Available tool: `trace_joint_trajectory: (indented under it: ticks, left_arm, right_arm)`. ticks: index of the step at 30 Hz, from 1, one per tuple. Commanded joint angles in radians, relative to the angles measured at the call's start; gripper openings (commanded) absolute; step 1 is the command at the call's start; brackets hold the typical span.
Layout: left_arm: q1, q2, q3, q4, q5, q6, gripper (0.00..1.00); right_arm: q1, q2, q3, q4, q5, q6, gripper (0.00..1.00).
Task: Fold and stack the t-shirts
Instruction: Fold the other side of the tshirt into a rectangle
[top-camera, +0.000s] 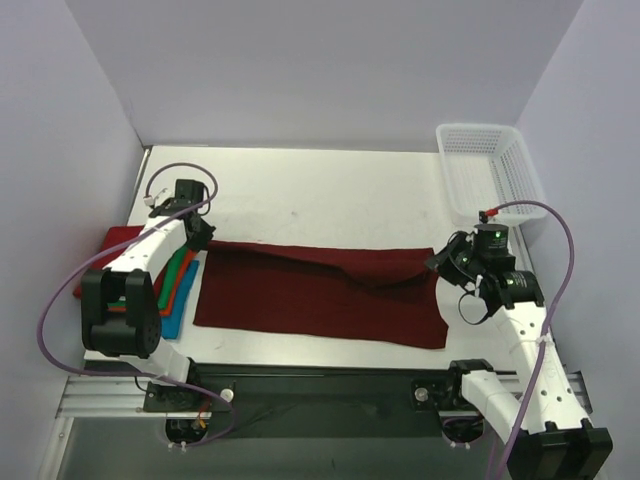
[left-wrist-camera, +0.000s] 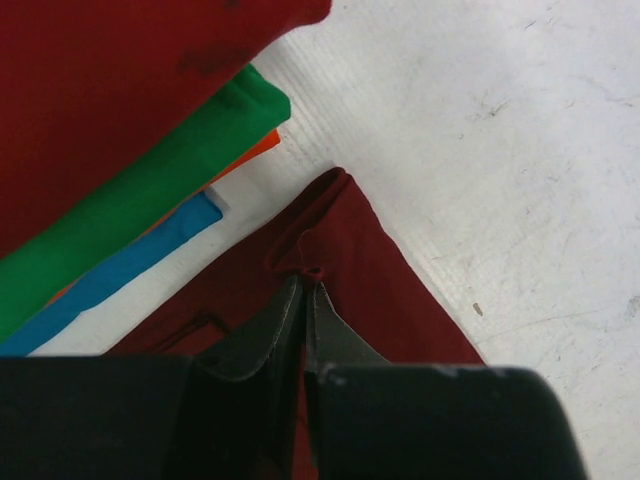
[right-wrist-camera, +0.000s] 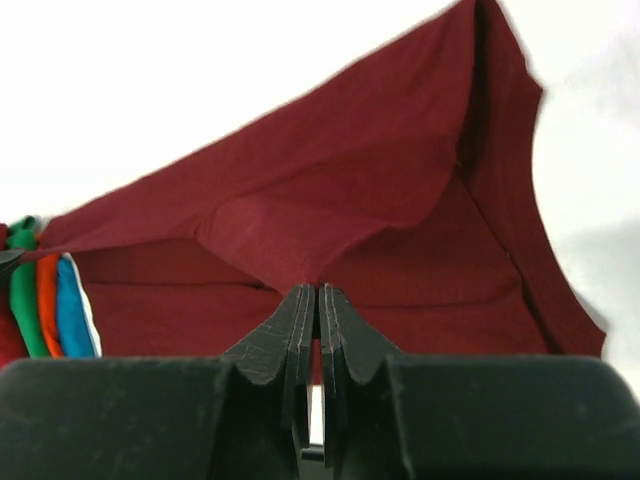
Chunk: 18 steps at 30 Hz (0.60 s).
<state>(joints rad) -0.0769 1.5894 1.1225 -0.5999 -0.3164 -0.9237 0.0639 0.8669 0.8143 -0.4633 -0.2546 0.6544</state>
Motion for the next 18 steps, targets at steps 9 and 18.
trace_joint_trajectory:
  ticks: [9, 18]
  left_arm:
    - [0.017, -0.077, -0.101, 0.054, 0.010, -0.004, 0.00]
    - [0.034, -0.100, -0.141, 0.061, 0.013, 0.002, 0.00]
  right_arm:
    - [-0.009, -0.085, -0.107, -0.061, -0.020, 0.001, 0.00]
    - [-0.009, -0.112, -0.112, -0.096, 0.000, -0.009, 0.01]
